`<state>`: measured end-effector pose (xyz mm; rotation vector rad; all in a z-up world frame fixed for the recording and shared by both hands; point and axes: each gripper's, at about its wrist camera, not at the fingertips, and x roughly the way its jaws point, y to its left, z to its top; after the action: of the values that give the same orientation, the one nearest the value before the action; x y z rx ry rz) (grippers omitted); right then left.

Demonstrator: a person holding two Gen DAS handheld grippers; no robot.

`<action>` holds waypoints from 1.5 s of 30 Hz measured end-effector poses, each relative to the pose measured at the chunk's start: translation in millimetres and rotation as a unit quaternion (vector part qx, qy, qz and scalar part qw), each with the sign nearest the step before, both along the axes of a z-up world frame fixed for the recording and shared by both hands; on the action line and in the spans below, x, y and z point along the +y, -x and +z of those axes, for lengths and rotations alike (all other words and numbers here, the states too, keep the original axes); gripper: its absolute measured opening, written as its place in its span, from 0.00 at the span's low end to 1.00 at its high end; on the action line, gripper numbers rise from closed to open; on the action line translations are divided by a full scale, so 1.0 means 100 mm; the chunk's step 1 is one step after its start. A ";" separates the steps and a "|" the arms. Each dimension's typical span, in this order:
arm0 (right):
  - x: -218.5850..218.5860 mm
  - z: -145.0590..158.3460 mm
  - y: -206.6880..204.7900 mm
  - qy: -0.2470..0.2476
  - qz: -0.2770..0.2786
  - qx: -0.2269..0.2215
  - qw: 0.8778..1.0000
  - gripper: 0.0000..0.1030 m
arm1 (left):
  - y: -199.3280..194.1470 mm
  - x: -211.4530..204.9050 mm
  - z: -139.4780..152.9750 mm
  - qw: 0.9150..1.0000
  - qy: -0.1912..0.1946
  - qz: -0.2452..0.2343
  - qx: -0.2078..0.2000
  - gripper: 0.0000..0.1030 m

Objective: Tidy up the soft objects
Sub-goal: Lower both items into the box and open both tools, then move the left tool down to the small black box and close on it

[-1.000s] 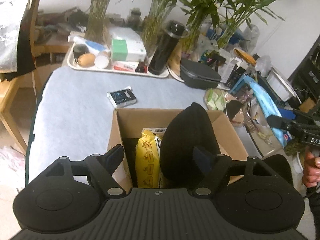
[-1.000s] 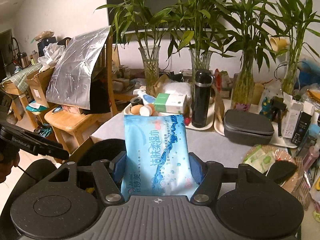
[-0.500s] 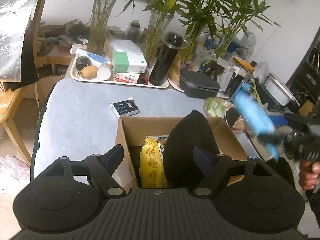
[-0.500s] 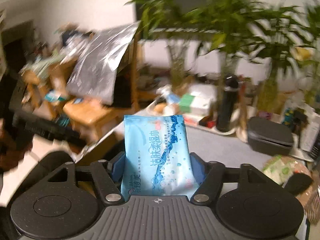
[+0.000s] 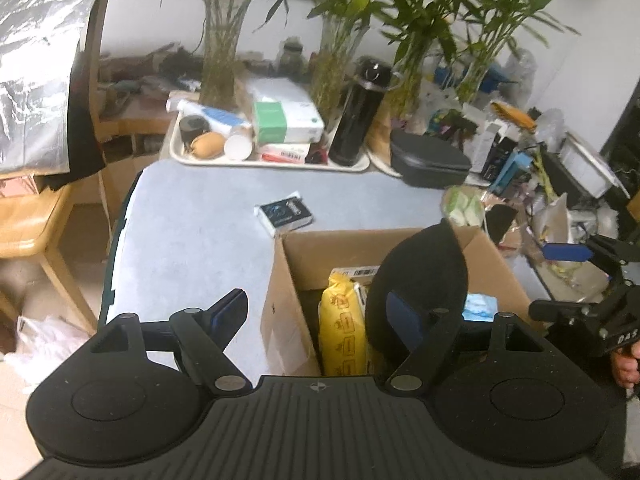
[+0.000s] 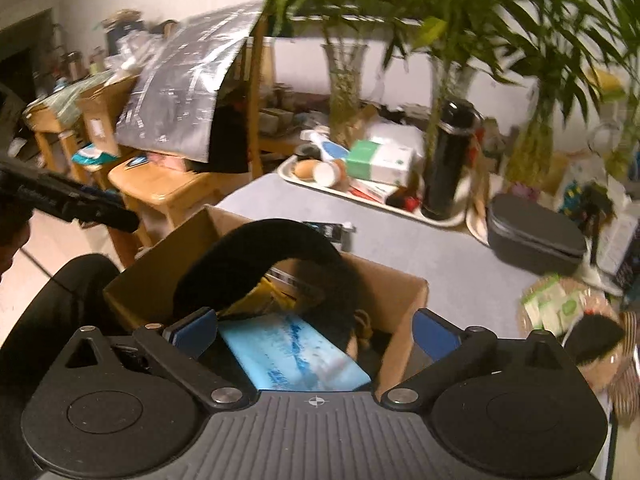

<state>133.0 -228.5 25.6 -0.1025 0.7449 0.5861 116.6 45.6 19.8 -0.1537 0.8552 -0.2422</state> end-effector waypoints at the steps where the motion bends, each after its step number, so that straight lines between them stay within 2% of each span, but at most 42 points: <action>1: -0.02 0.00 -0.03 0.000 -0.014 0.007 1.000 1.00 | -0.02 0.01 -0.01 1.000 -0.002 0.000 0.007 0.74; 4: -0.07 0.02 -0.11 -0.004 -0.049 0.015 0.999 1.00 | -0.07 0.00 -0.01 1.000 -0.007 0.000 0.013 0.74; 8: -0.11 0.04 -0.16 -0.005 -0.072 0.000 0.997 1.00 | -0.10 -0.02 -0.01 1.000 -0.011 0.000 0.008 0.74; 24: -0.18 -0.07 -0.53 -0.005 -0.099 0.025 0.995 1.00 | -0.31 -0.08 -0.05 0.999 -0.045 0.003 -0.015 0.74; 28: -0.19 -0.08 -0.62 -0.005 -0.100 0.027 0.995 1.00 | -0.35 -0.08 -0.06 0.999 -0.039 -0.001 -0.018 0.74; 33: -0.21 -0.11 -0.77 -0.008 -0.107 0.030 0.994 1.00 | -0.43 -0.05 -0.08 0.999 -0.007 -0.026 -0.031 0.74; 40: -0.27 -0.23 -1.00 -0.013 -0.119 0.033 0.992 1.00 | -0.56 -0.03 -0.13 0.997 -0.006 -0.051 -0.050 0.74; 45: -0.37 -0.37 -1.17 -0.027 -0.132 0.051 0.990 1.00 | -0.68 0.04 -0.17 0.997 -0.001 -0.057 -0.058 0.74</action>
<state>250.2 -265.3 -11.6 0.0765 0.8252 0.3614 184.8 49.9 2.9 -0.0882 0.7497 -0.3542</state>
